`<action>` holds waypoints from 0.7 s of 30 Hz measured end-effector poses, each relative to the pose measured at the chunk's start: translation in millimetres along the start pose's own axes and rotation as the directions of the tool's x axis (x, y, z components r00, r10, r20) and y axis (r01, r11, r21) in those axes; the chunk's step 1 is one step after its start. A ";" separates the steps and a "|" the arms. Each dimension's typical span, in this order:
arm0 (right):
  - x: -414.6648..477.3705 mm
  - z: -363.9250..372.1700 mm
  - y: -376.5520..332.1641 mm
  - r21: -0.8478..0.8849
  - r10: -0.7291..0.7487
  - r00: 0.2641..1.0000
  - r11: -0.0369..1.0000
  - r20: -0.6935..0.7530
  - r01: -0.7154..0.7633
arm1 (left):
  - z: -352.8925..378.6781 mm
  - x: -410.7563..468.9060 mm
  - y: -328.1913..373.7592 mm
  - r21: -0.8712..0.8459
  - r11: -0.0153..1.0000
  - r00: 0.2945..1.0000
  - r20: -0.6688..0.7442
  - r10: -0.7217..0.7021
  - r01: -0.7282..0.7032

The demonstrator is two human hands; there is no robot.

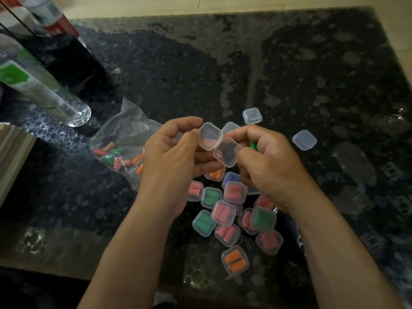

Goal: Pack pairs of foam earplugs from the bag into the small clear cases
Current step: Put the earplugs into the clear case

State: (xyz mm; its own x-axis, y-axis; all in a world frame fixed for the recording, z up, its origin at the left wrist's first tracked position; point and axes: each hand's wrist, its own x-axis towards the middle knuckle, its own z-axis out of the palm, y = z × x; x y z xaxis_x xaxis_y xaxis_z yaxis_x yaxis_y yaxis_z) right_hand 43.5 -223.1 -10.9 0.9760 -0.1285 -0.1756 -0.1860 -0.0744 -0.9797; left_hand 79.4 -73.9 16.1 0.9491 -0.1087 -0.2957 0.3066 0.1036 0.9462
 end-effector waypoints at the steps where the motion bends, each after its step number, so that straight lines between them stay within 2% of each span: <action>1: 0.6 -1.0 0.8 -0.022 0.027 1.000 0.999 -0.017 -0.027 | 0.5 1.3 -0.5 0.009 1.000 1.000 -0.012 -0.020 0.020; 6: 3.1 -6.4 0.6 0.100 0.143 0.980 0.986 -0.137 -0.130 | 0.0 4.4 -2.4 0.047 0.998 0.997 -0.071 -0.039 0.043; 13: 2.2 -9.6 -0.7 0.066 0.132 0.970 0.990 -0.205 -0.121 | -1.9 4.1 -4.5 0.086 0.996 0.995 -0.094 -0.018 0.026; 19: -0.3 -11.2 -7.4 0.167 0.135 0.970 0.981 -0.201 -0.101 | -0.7 5.4 -13.0 0.184 0.983 0.998 -0.060 0.011 0.001; 21: -1.0 -11.5 -7.3 0.149 0.116 0.972 0.985 -0.205 -0.087 | 0.9 5.2 -14.4 0.200 0.980 0.998 -0.057 0.004 0.007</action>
State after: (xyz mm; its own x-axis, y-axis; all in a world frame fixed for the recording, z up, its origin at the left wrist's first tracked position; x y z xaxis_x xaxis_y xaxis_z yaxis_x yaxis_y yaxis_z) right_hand 42.6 -233.8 -2.4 0.9039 -0.3358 -0.2649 -0.2511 0.0848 -0.9642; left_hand 79.9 -76.8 1.1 0.9530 -0.0513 -0.2987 0.2930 -0.0969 0.9512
